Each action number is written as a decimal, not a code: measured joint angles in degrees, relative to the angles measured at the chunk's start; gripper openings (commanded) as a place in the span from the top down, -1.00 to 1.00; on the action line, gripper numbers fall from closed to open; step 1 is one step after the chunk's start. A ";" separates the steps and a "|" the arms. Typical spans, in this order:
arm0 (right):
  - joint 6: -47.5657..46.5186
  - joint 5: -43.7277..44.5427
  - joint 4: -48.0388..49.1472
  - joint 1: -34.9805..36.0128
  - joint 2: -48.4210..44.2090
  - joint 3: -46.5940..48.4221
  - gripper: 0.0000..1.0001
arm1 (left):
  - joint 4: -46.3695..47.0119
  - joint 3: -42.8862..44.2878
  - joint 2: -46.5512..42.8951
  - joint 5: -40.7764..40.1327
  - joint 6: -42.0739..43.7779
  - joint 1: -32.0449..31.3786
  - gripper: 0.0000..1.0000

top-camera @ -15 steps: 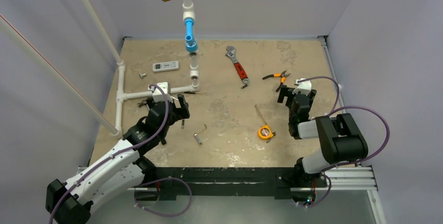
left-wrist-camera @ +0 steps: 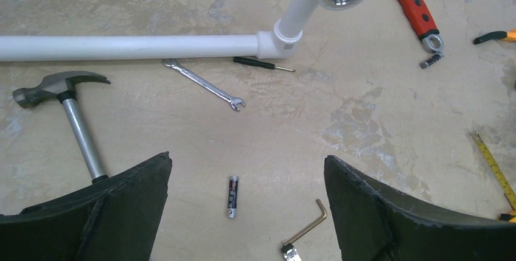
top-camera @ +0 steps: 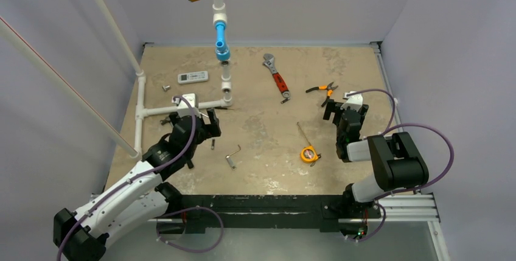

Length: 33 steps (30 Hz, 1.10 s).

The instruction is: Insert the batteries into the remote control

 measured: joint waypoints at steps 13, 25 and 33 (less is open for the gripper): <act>-0.61 0.48 -3.98 0.98 -7.48 -1.73 -0.94 | -7.37 5.68 -0.85 -0.76 -5.33 7.72 -1.00; 9.16 4.74 -27.85 3.87 -33.27 -0.81 -0.97 | -10.80 20.20 18.86 8.22 -13.03 23.43 -1.00; 19.56 3.43 -43.54 3.91 -36.02 5.99 -0.97 | -13.07 33.35 35.69 12.02 -23.19 27.30 -1.00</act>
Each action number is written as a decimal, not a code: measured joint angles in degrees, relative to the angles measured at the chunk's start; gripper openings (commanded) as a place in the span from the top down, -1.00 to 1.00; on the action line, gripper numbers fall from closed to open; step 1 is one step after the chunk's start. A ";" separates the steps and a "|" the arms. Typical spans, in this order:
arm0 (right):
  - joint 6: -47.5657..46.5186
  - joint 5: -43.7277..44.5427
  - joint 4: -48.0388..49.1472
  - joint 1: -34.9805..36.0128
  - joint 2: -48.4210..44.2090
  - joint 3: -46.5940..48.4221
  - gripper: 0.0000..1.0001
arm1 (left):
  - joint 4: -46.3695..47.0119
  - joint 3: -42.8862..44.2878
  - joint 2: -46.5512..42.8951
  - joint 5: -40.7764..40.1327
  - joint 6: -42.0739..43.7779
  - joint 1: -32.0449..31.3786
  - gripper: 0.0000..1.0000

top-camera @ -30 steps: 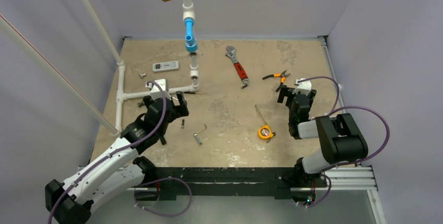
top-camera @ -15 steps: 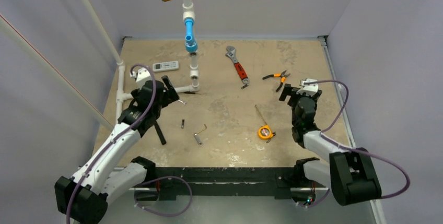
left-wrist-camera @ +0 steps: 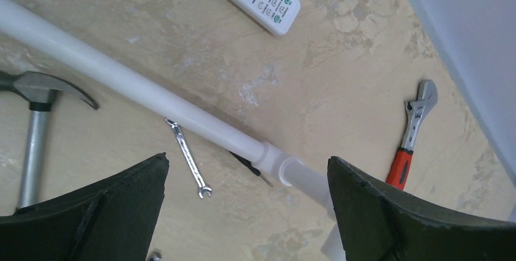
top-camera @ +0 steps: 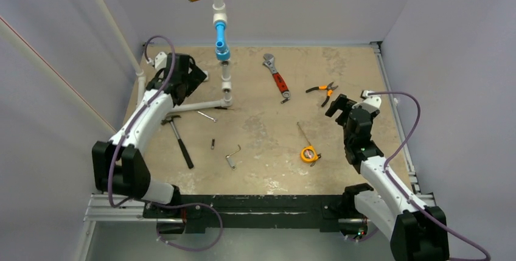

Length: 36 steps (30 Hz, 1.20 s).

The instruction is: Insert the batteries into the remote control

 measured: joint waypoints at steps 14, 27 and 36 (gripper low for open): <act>4.39 -0.13 -7.15 0.26 0.90 0.20 -0.97 | -16.26 26.12 26.64 7.41 -24.48 5.66 -1.00; 4.63 0.26 -10.03 0.26 2.38 1.16 -0.97 | -19.19 36.52 41.35 12.35 -36.79 9.25 -1.00; 4.85 0.42 -10.49 0.26 2.58 1.18 -0.97 | -17.59 41.92 47.41 12.63 -38.53 10.23 -0.96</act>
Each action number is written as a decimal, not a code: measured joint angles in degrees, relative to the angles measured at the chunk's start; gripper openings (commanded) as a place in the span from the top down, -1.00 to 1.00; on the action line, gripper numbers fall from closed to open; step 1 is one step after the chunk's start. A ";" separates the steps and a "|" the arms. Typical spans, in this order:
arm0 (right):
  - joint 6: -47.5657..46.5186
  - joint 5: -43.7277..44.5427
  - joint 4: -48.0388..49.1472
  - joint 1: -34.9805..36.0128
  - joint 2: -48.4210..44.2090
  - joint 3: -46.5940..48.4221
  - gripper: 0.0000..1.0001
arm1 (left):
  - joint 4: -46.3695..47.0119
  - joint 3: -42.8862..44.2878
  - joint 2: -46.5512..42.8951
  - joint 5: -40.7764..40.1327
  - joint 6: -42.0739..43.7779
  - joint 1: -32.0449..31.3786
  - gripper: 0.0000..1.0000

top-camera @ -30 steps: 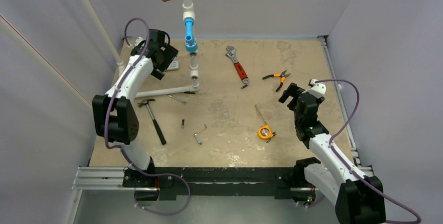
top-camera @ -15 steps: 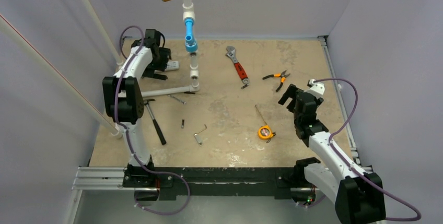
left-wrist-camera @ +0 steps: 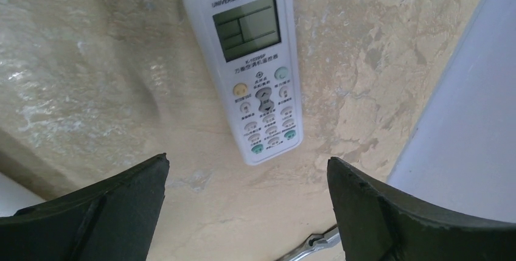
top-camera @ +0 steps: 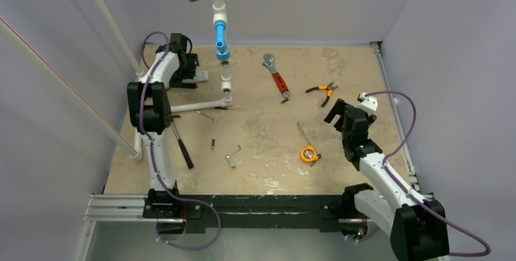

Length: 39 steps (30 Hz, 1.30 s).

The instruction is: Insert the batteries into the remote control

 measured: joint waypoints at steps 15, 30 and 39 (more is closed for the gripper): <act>0.07 0.07 -0.37 0.00 2.01 0.85 -0.97 | -0.79 9.35 8.79 1.70 -3.15 2.54 -0.76; 0.61 0.46 -0.22 0.00 3.13 0.85 -0.96 | -1.73 9.75 10.19 3.28 -5.42 2.54 -0.17; 0.66 0.44 0.04 0.00 3.63 0.85 -0.96 | -0.31 9.25 10.27 4.90 -5.40 2.60 0.03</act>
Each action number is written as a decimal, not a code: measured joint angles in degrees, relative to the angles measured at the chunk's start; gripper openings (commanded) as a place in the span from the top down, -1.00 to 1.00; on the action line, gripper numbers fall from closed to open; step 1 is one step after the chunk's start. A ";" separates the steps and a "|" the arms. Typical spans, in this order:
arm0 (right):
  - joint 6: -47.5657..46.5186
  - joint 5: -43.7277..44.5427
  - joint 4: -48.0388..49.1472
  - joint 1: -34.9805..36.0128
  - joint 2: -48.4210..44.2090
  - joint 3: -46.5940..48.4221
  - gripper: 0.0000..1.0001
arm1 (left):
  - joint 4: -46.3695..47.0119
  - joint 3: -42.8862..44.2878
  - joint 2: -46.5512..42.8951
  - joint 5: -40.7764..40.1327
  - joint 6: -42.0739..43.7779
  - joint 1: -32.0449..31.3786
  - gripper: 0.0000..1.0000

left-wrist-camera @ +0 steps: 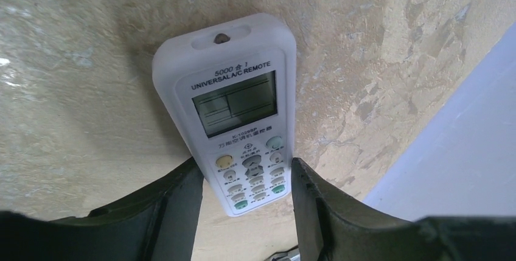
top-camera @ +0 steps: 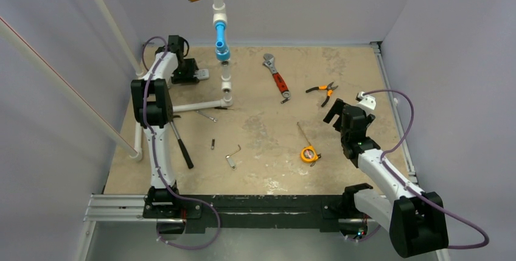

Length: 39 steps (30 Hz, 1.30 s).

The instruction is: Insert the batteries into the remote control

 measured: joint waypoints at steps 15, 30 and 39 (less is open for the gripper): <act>0.00 -0.11 0.04 0.00 0.24 0.00 -0.95 | 13.09 -10.40 -3.61 8.02 0.76 1.31 0.32; 0.26 -1.07 0.11 0.00 0.50 0.00 -0.93 | 16.90 -22.36 -11.26 10.01 11.52 1.09 0.50; 0.44 -2.38 0.44 0.00 1.75 0.00 -0.93 | 17.86 -27.02 -15.93 8.63 22.47 1.05 0.76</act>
